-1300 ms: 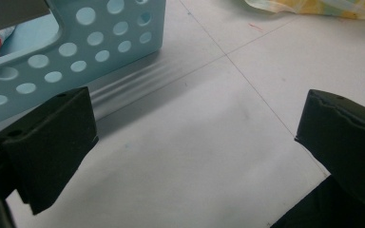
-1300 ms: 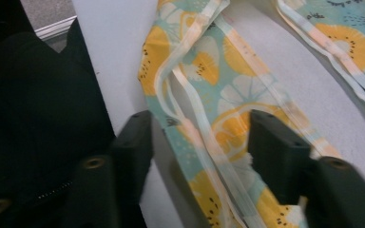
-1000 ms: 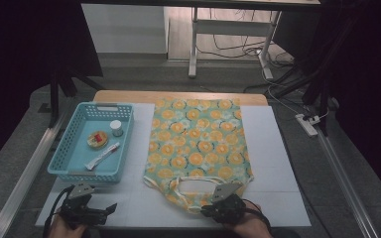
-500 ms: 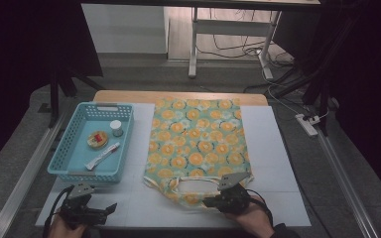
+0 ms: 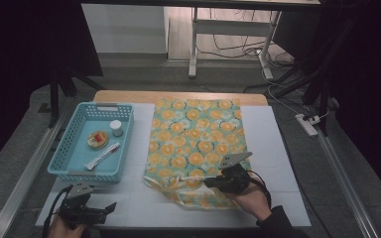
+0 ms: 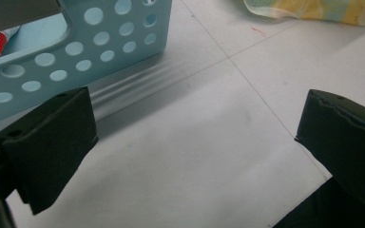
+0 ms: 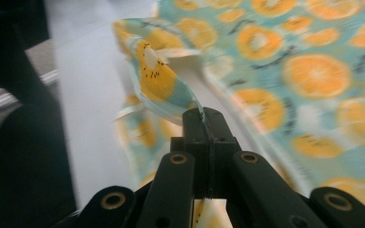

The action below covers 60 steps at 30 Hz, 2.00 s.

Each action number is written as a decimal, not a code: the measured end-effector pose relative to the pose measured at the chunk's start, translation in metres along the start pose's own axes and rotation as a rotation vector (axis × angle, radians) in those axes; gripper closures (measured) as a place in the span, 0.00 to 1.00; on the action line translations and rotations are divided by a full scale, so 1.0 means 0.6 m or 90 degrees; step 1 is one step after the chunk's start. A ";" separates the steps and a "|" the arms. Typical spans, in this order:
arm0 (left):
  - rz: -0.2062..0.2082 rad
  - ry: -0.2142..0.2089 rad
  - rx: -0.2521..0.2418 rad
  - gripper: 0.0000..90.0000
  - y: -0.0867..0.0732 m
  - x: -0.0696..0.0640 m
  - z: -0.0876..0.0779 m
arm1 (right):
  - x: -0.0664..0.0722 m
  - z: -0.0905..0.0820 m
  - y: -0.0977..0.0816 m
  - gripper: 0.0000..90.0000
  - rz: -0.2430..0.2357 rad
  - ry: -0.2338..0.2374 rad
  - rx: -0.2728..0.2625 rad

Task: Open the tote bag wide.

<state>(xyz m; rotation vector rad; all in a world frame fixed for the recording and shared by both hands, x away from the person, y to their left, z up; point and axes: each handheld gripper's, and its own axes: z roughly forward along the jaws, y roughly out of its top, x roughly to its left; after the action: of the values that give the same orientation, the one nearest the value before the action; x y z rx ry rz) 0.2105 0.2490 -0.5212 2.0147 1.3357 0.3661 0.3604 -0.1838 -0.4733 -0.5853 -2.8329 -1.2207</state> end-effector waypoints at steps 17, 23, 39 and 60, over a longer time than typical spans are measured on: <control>0.001 -0.001 0.000 0.00 0.000 0.000 0.000 | -0.085 0.010 0.051 1.00 0.003 -0.070 -0.014; 0.000 -0.001 0.000 0.00 0.000 0.000 0.000 | -0.128 0.014 0.074 1.00 0.016 -0.096 -0.027; -0.002 -0.003 0.000 0.00 0.000 0.002 0.000 | -0.205 0.040 0.124 1.00 0.029 -0.143 -0.030; -0.003 -0.004 0.000 0.00 0.000 0.002 0.000 | -0.282 0.134 0.100 0.99 0.075 -0.175 0.024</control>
<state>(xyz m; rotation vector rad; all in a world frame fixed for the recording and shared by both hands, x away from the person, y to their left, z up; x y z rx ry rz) 0.2109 0.2503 -0.5214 2.0104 1.3365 0.3582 0.5497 -0.1462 -0.5119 -0.9732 -2.9774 -1.1445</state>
